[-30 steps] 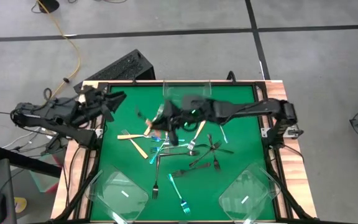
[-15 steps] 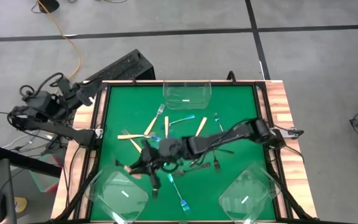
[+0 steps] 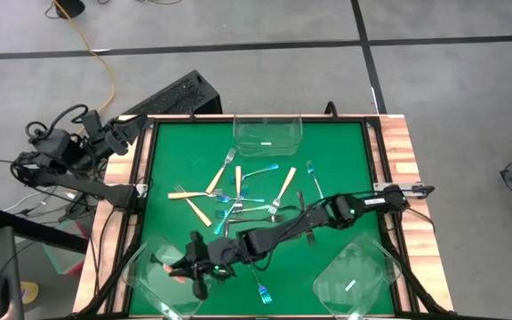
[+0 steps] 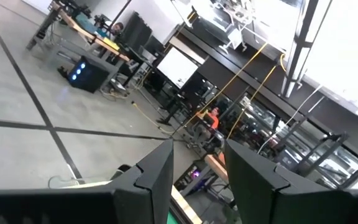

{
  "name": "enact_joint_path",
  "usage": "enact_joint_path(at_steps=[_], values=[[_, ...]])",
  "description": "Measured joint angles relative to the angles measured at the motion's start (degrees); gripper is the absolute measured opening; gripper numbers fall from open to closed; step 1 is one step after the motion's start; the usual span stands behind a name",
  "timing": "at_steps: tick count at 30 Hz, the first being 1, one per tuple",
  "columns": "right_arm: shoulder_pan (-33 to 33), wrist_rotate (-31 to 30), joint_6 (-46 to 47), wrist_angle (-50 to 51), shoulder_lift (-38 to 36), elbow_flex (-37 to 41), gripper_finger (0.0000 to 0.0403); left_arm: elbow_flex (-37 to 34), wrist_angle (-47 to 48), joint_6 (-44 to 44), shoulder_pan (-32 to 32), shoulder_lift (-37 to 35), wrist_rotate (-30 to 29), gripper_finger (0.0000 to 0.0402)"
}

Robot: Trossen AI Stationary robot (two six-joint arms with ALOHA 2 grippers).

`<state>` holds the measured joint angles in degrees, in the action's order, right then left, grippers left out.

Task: Sort silverware by color (type)
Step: Put the orange fork into the bottom left transparent bin

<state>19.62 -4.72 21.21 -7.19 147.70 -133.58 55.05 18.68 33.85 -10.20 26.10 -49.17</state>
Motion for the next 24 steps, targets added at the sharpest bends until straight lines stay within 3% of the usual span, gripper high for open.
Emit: enact_joint_path(at_steps=[24], values=[[0.6,-1.3,-0.6,15.3,-0.2,-0.1,0.0063,0.0,1.7,-0.2,0.0,0.0,-0.1,0.0128]])
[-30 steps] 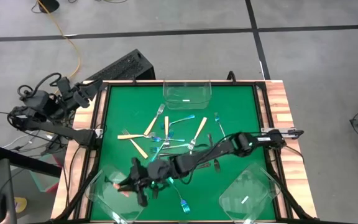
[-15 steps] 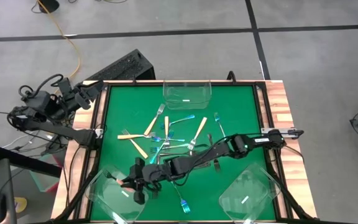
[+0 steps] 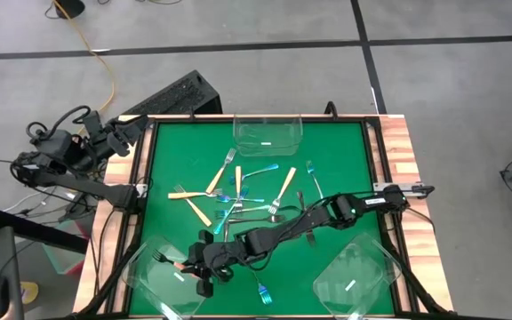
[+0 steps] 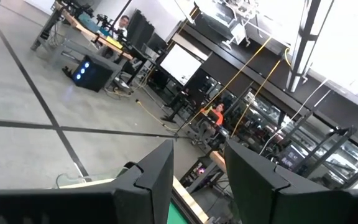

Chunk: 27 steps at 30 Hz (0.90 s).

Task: Sort silverware by color (type)
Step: Put the orange fork into the bottom left transparent bin

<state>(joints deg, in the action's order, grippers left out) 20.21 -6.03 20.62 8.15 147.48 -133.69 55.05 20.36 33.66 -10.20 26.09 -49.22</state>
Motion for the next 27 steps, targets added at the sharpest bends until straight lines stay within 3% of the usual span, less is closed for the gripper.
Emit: enact_joint_path(at_steps=[15,27], values=[[-0.1,-0.1,0.4,5.2,0.0,0.0,0.0065,0.0,0.9,0.0,0.0,0.0,0.0,0.0128],[-0.4,-0.1,0.5,5.1,0.0,0.0,0.0101,0.0,1.0,0.0,0.0,0.0,0.0,0.0128]])
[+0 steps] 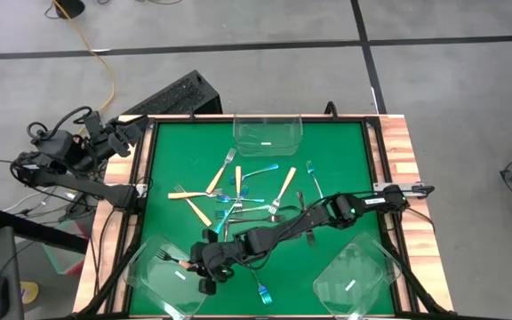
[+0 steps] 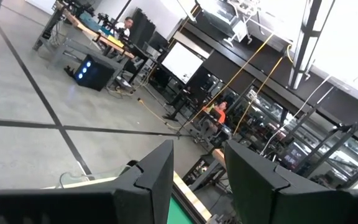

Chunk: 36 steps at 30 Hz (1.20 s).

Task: Sort silverware by color (type)
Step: Put the orange fork into the bottom left transparent bin, then put the black fork into the bottom right transparent bin

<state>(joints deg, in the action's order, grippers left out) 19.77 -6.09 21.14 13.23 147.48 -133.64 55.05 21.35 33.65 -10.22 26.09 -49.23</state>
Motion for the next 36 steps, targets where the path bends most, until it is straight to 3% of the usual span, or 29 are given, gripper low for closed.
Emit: enact_joint_path(at_steps=[22,28,36], values=[[-0.4,0.4,-0.2,0.4,-0.6,0.0,0.0114,0.0,0.3,0.0,0.0,0.0,-0.1,0.0128],[-2.9,0.3,-0.2,4.3,-7.6,-0.2,0.0114,0.0,0.3,0.3,0.0,0.0,-0.1,0.0128],[-8.0,0.6,1.3,23.3,-19.7,0.0,0.0114,0.0,0.2,0.6,0.0,0.0,-0.1,0.0128]])
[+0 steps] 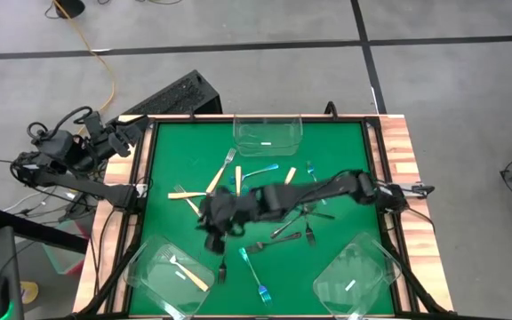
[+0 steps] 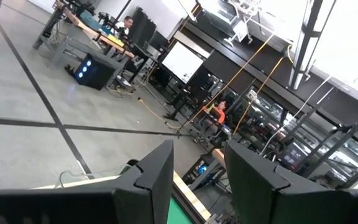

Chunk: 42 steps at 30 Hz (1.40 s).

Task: Sort silverware by color (type)
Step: Put the black fork into the bottom right transparent bin

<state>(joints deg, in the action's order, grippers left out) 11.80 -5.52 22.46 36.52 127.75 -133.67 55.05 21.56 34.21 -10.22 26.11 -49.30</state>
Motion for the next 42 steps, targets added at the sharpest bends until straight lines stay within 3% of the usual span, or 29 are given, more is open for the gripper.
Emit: enact_joint_path(at_steps=[7,20,25,28,35,42], values=[[-5.6,-2.3,0.2,19.8,-10.2,-0.1,0.0113,0.0,0.0,0.1,0.0,0.0,0.0,0.0128],[-11.2,-14.5,8.3,53.8,-20.8,0.1,0.0113,0.0,1.5,0.1,0.0,0.0,-0.8,0.0128],[-7.3,-15.3,7.8,52.9,-25.7,7.6,0.0113,0.0,3.7,2.0,0.0,0.0,-0.5,0.0128],[-5.1,-14.8,9.8,52.3,-30.1,17.5,0.0113,0.0,5.3,3.5,0.0,0.0,-0.4,0.0128],[-2.1,-11.2,14.4,40.9,-40.0,44.2,0.0114,0.0,9.8,6.1,0.0,0.2,1.0,0.0128],[-2.1,-6.5,13.0,25.4,-42.3,61.4,0.0152,0.0,13.3,9.5,0.0,0.2,1.0,0.0128]])
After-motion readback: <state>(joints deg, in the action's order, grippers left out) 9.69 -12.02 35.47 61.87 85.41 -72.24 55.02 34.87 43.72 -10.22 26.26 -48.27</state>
